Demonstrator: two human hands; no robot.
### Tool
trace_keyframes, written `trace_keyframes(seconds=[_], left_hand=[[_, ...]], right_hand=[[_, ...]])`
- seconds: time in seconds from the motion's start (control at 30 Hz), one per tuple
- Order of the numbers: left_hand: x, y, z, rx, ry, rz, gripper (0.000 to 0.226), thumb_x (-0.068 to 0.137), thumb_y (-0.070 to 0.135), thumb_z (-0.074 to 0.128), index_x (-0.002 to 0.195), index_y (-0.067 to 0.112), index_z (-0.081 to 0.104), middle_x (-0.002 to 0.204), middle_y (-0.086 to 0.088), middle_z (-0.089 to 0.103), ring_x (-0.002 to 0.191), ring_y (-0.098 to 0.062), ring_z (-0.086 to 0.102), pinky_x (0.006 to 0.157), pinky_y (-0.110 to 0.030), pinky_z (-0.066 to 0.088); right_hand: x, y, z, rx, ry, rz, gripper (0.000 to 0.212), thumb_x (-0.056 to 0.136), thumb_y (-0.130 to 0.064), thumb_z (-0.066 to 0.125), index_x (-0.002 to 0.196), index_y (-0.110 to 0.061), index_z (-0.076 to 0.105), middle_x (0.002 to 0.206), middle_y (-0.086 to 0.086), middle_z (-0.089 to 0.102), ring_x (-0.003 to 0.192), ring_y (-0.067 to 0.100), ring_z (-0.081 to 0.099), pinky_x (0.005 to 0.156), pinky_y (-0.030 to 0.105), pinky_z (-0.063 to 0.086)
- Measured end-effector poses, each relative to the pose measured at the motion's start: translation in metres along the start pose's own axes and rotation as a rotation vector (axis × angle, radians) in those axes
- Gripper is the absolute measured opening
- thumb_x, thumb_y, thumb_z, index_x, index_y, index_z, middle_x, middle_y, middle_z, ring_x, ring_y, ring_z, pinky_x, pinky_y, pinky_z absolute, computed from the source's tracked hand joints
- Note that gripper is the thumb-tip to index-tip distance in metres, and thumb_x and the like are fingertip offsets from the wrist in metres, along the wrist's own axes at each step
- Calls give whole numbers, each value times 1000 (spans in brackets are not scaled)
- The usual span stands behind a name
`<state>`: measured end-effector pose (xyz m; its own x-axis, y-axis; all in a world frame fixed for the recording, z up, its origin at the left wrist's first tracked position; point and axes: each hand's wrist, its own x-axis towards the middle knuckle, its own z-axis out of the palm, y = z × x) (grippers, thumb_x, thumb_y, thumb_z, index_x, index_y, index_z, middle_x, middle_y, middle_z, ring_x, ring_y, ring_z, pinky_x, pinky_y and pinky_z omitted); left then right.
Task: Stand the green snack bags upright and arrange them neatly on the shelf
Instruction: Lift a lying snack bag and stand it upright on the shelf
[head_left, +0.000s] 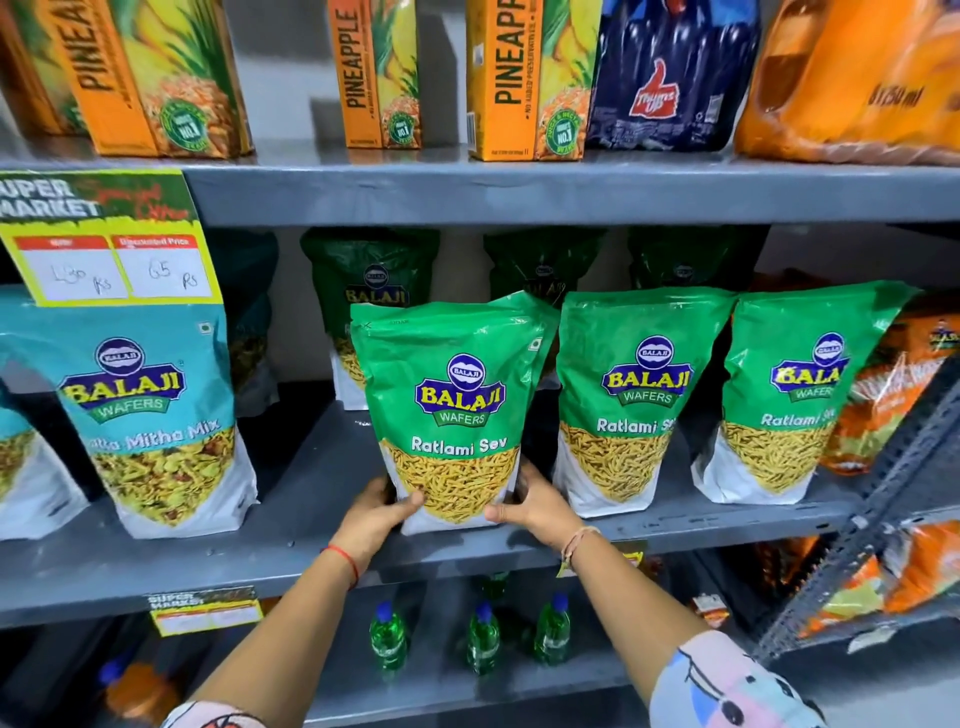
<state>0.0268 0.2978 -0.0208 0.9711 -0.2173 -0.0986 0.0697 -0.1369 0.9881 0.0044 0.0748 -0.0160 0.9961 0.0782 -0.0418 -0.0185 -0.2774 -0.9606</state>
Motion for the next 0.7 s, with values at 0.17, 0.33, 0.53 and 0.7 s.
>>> trace_keyframes(seconds=[0.17, 0.33, 0.53, 0.7], left_hand=[[-1, 8, 4, 13, -9, 32, 52, 63, -4, 77, 105, 13, 52, 110, -10, 61, 102, -23, 58, 94, -36, 44], [-4, 9, -5, -23, 20, 35, 49, 64, -11, 73, 104, 10, 53, 109, -11, 61, 100, -25, 58, 91, -35, 45], [-12, 12, -48, -16, 82, -4, 46, 66, -15, 69, 103, 6, 53, 111, -12, 59, 101, -26, 56, 91, -35, 43], [-17, 13, -80, 14, 118, -31, 45, 68, -16, 67, 108, -1, 52, 119, -21, 58, 105, -29, 55, 91, -36, 41]], right_hand=[[3, -4, -5, 116, 3, -20, 46, 66, 2, 74, 102, -21, 56, 115, 4, 60, 117, 27, 55, 94, 26, 45], [8, -8, 9, 162, 24, 8, 34, 65, 6, 73, 91, -15, 63, 115, 21, 64, 105, 29, 61, 92, 37, 49], [20, -24, 53, 213, -1, 0, 38, 66, 10, 71, 101, -1, 62, 116, 24, 63, 98, 23, 60, 92, 39, 49], [29, -34, 84, 217, -12, 9, 38, 65, 10, 71, 101, 1, 62, 115, 24, 64, 103, 31, 62, 95, 45, 49]])
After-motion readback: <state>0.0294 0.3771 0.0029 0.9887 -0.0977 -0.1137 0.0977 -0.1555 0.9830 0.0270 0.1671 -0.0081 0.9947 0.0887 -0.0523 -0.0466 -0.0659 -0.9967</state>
